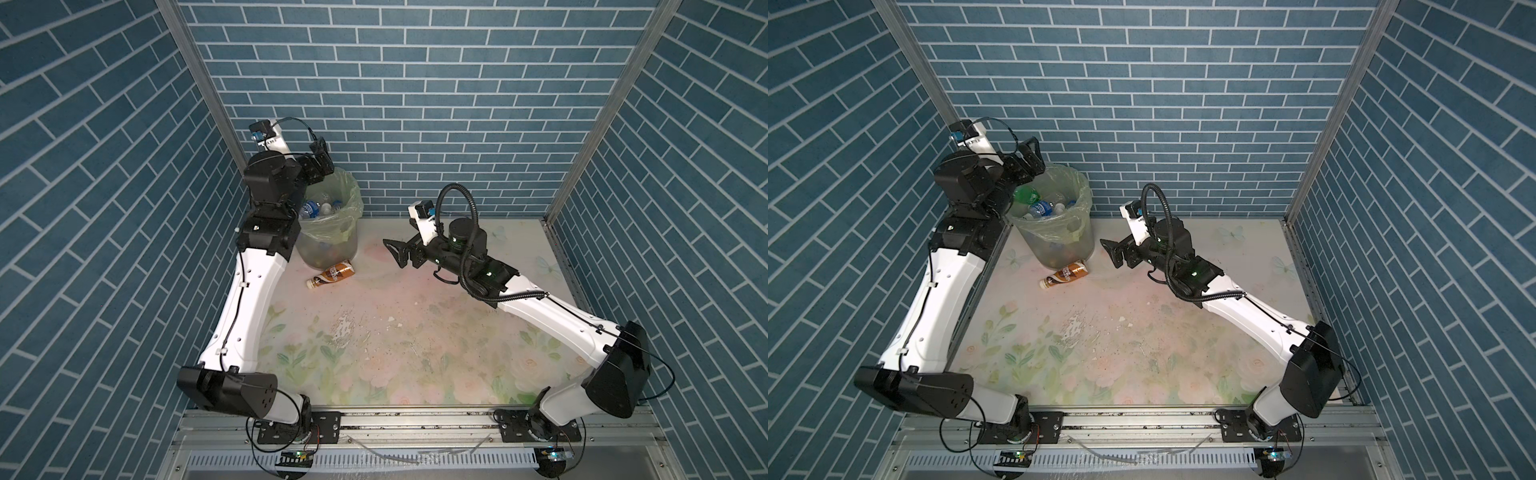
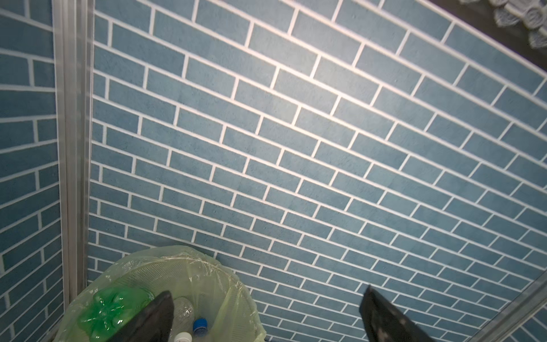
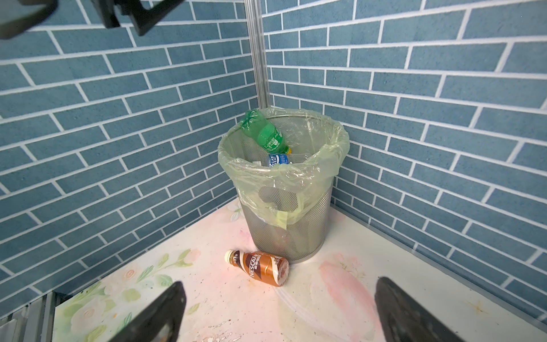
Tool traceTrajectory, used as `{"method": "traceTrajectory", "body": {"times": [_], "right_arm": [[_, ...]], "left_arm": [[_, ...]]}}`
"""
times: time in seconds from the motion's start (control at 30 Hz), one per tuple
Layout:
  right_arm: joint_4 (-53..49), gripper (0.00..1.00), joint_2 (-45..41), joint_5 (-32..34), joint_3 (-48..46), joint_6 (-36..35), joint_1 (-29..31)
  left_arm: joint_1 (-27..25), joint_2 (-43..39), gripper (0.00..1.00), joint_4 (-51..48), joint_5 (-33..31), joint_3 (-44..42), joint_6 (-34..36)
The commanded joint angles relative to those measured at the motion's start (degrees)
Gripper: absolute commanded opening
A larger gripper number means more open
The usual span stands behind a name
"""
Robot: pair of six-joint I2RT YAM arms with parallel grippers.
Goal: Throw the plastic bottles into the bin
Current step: 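Lower the left gripper beside the bin while the right moves toward the Nescafé bottle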
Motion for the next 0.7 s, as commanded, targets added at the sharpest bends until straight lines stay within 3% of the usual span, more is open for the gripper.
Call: {"method": "traceTrajectory", "body": {"times": [0.0,0.13,0.33,0.67], "right_arm": [[3.07,0.99,1.18,-0.5,-1.57,2.7,-0.28],[3.72,0.99,4.5,-1.8,-1.08,5.97,-1.41],[6.44,0.99,10.43,-3.84,-1.33,11.31,-2.93],[9.0,0.99,12.59,-6.72,-4.44,15.53,-4.44]], "left_arm": [[0.14,0.19,0.99,-0.55,3.35,-5.71,-4.98],[0.14,-1.56,0.99,-2.23,8.24,-11.7,-9.81],[0.14,-5.41,0.99,-5.36,10.31,-24.1,-13.39],[0.14,-6.0,0.99,-16.33,7.98,-37.15,-9.25]]}}
